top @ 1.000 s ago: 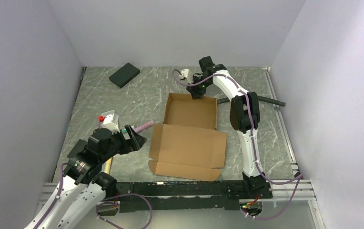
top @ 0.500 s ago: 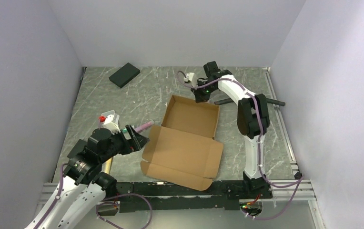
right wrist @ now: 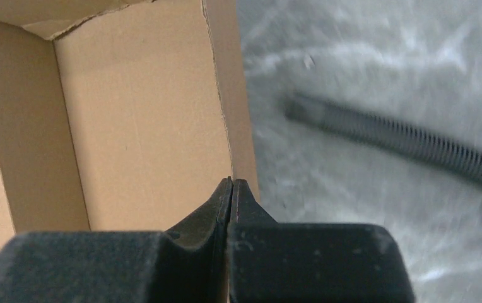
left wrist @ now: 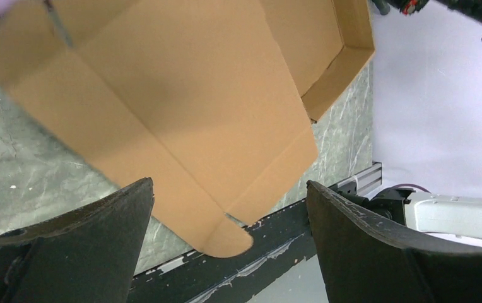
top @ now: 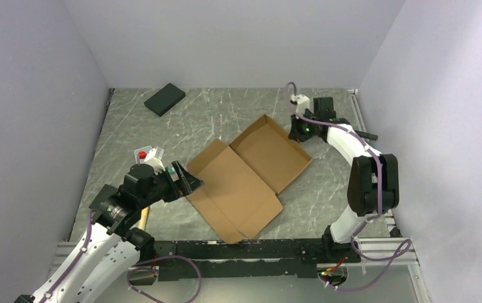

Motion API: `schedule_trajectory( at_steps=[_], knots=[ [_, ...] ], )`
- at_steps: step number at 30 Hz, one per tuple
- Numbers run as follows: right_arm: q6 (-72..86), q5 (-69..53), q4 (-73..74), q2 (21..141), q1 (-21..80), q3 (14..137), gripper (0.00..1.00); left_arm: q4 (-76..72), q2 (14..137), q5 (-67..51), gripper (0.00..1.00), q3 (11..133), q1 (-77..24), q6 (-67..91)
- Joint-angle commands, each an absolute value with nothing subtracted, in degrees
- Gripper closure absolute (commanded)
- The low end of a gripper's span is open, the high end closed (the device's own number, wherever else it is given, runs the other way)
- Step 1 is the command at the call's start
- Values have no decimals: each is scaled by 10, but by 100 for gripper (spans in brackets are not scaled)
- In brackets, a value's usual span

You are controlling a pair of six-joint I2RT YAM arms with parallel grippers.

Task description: Fold the paper box

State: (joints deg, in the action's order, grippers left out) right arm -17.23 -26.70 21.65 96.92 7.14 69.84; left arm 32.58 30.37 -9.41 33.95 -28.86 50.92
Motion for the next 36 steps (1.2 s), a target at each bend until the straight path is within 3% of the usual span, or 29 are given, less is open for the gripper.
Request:
schedule_trajectory(
  at_steps=[1, 8, 21, 36],
  knots=[
    [-16, -223, 111, 904, 31, 605, 100, 283, 323, -107, 5, 338, -289, 528],
    [83, -138, 88, 819, 11, 501, 100, 201, 398, -117, 5, 300, -289, 531],
    [105, -193, 69, 803, -46, 445, 100, 108, 622, -21, 3, 279, -280, 463],
    [96, -201, 71, 826, -61, 446, 100, -133, 764, -221, 3, 248, -152, 449]
  ],
)
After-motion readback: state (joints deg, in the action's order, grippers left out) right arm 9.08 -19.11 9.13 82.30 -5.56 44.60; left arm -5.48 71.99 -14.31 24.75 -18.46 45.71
